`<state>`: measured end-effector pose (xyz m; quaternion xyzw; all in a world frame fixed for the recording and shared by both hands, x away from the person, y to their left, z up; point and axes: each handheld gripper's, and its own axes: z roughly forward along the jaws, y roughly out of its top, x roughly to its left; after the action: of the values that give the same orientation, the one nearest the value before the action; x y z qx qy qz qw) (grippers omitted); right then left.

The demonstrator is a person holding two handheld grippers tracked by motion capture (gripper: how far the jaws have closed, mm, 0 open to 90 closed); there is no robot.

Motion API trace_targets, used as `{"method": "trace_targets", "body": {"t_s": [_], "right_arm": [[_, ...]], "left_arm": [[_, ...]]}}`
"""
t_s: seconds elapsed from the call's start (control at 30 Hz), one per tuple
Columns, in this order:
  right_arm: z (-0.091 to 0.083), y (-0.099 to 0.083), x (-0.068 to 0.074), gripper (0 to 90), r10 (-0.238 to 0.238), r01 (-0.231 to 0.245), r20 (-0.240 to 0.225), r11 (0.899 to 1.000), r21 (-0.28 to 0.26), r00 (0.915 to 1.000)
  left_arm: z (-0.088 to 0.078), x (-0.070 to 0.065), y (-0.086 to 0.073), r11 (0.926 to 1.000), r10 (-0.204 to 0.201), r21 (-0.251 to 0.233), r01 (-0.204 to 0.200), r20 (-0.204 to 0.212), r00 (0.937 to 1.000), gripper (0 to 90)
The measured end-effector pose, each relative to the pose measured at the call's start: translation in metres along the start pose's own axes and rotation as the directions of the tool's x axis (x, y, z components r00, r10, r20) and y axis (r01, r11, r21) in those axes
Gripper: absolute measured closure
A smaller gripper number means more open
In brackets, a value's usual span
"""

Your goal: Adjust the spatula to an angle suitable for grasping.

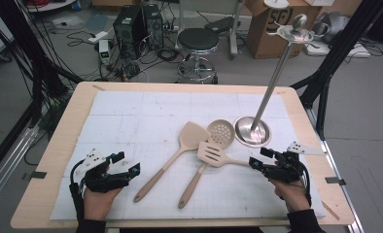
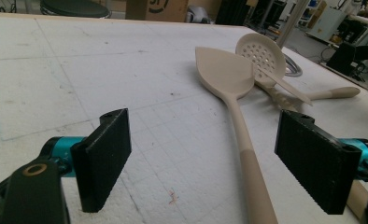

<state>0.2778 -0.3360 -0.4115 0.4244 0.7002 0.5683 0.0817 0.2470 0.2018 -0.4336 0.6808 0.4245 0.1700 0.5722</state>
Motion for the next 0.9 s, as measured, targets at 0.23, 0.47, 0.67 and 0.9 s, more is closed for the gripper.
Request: {"method": "trace_targets", "body": {"t_s": [0.23,0.47,0.67,0.9], "right_arm": [[0.006,0.002,0.007,21.9,-0.020,0.020,-0.033,1.000,0.007,0.9993],[0.026,0.003,0.023,36.7,-0.037,0.043,-0.102,0.997,0.059,0.9941],[0.049,0.007,0.035,50.2,0.011,0.011,-0.217,0.995,0.102,0.9760],[0.074,0.011,0.050,61.6,0.001,0.042,-0.260,0.986,0.161,0.9657]], "left_arm": [[0.000,0.000,-0.001,1.0000,-0.001,-0.002,0.001,-0.002,1.0000,19.1],[-0.001,0.001,-0.002,0.9999,-0.012,-0.002,0.012,-0.008,0.9999,19.1],[-0.001,0.002,-0.002,0.9999,-0.010,-0.004,0.010,-0.012,0.9999,19.1],[-0.004,0.002,-0.002,0.9999,-0.005,-0.015,0.005,-0.013,0.9999,19.1]]}}
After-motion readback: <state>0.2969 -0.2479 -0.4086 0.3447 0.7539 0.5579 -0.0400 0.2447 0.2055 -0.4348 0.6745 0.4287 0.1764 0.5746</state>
